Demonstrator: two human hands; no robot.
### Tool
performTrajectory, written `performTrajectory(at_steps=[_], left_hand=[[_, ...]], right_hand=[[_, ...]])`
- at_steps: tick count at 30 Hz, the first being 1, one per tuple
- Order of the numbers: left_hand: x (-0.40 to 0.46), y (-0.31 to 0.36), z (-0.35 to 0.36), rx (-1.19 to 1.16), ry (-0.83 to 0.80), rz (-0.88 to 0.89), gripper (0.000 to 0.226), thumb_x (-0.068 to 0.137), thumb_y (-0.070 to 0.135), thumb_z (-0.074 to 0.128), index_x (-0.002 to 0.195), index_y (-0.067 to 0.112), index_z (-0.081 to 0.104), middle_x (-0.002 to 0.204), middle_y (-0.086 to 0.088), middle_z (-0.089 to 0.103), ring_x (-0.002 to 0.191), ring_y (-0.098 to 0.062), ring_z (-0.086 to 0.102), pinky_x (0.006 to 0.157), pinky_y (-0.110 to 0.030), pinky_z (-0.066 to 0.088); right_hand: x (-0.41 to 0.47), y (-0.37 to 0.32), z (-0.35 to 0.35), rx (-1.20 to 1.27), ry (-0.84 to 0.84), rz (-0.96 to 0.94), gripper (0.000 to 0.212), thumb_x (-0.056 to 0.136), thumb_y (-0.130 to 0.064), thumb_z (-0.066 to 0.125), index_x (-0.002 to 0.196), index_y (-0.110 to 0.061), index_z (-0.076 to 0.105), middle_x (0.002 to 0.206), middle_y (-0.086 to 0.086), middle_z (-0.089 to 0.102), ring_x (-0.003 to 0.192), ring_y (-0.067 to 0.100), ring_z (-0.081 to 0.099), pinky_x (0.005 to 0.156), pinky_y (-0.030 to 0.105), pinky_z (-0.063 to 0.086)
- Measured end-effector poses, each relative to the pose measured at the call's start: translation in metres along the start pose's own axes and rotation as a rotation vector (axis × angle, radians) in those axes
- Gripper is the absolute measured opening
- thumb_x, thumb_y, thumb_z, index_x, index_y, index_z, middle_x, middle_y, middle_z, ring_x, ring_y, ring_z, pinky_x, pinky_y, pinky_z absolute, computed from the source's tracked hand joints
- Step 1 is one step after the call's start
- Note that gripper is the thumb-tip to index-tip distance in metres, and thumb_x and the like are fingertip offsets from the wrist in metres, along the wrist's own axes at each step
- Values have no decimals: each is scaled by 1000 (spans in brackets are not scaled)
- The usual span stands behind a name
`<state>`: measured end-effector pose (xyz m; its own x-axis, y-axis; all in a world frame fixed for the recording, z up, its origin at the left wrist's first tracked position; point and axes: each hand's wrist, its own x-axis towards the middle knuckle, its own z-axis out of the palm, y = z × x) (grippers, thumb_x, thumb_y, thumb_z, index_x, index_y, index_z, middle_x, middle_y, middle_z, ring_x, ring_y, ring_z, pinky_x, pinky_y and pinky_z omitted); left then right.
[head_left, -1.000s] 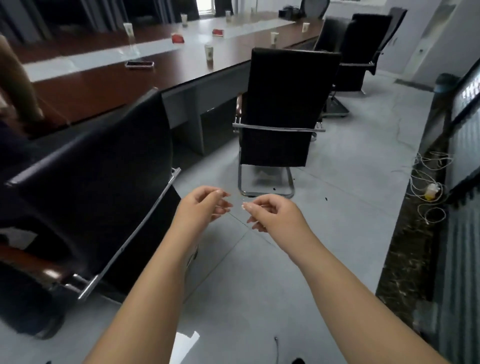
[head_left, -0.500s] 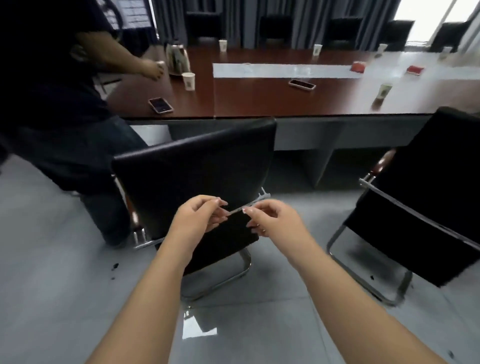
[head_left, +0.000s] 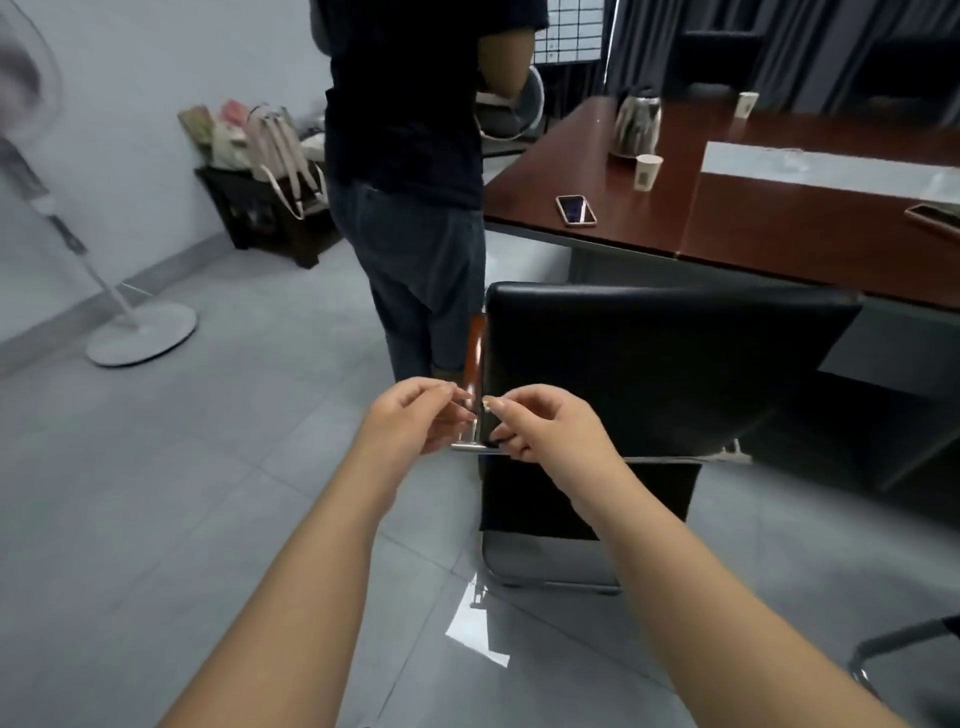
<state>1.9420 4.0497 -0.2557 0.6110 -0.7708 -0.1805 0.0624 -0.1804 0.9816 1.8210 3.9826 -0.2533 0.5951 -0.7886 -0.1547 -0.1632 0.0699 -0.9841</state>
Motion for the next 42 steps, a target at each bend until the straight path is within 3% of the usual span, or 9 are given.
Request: performTrajectory(at_steps=[6, 12, 18, 22, 26, 31, 42], left_hand=[[56, 6, -64, 17, -80, 46, 23, 95, 15, 46, 79, 14, 64, 71, -1, 66, 65, -6, 65, 57, -11, 51], [120, 4, -131, 70, -140, 41, 22, 94, 17, 48, 79, 17, 64, 73, -1, 67, 77, -15, 64, 76, -27, 52], [181, -3, -170, 74, -196, -44, 22, 94, 18, 48, 77, 17, 62, 75, -2, 66, 76, -16, 64, 74, -26, 51], [229, -6, -174, 86, -247, -87, 22, 94, 17, 47, 77, 16, 61, 73, -2, 65, 70, -13, 63, 61, -18, 49], [294, -9, -170, 168, -307, -128, 21, 94, 17, 46, 78, 17, 61, 70, 2, 66, 68, -12, 62, 67, -22, 48], [385, -7, -156, 214, -365, -198, 23, 95, 17, 44, 78, 16, 59, 73, -1, 64, 68, -13, 60, 72, -23, 48], [548, 11, -126, 327, -570, -284, 17, 94, 17, 50, 78, 18, 58, 75, -2, 64, 71, -13, 61, 73, -23, 49]], right_hand=[[47, -2, 67, -2, 56, 9, 9, 87, -25, 62, 85, -17, 63, 69, -1, 62, 59, 5, 55, 60, 20, 46], [100, -6, 138, -18, 147, 57, 9, 88, -27, 61, 87, -18, 62, 74, -2, 61, 60, 4, 55, 56, 15, 44], [152, -12, 174, -15, 207, 95, 10, 88, -27, 61, 82, -20, 60, 72, -1, 61, 62, 7, 56, 65, 21, 50], [195, -8, 178, 13, 246, 131, 11, 88, -28, 61, 84, -18, 62, 72, 0, 63, 64, 9, 58, 71, 26, 51], [259, 3, 175, 38, 313, 175, 16, 89, -28, 60, 95, -14, 64, 77, -1, 63, 65, 7, 59, 66, 20, 51], [347, 17, 167, 88, 391, 225, 14, 89, -28, 61, 85, -15, 64, 73, 1, 63, 63, 10, 58, 68, 24, 50], [494, 10, 143, 104, 607, 348, 25, 89, -33, 61, 97, -10, 65, 76, 2, 63, 66, 11, 58, 62, 21, 47]])
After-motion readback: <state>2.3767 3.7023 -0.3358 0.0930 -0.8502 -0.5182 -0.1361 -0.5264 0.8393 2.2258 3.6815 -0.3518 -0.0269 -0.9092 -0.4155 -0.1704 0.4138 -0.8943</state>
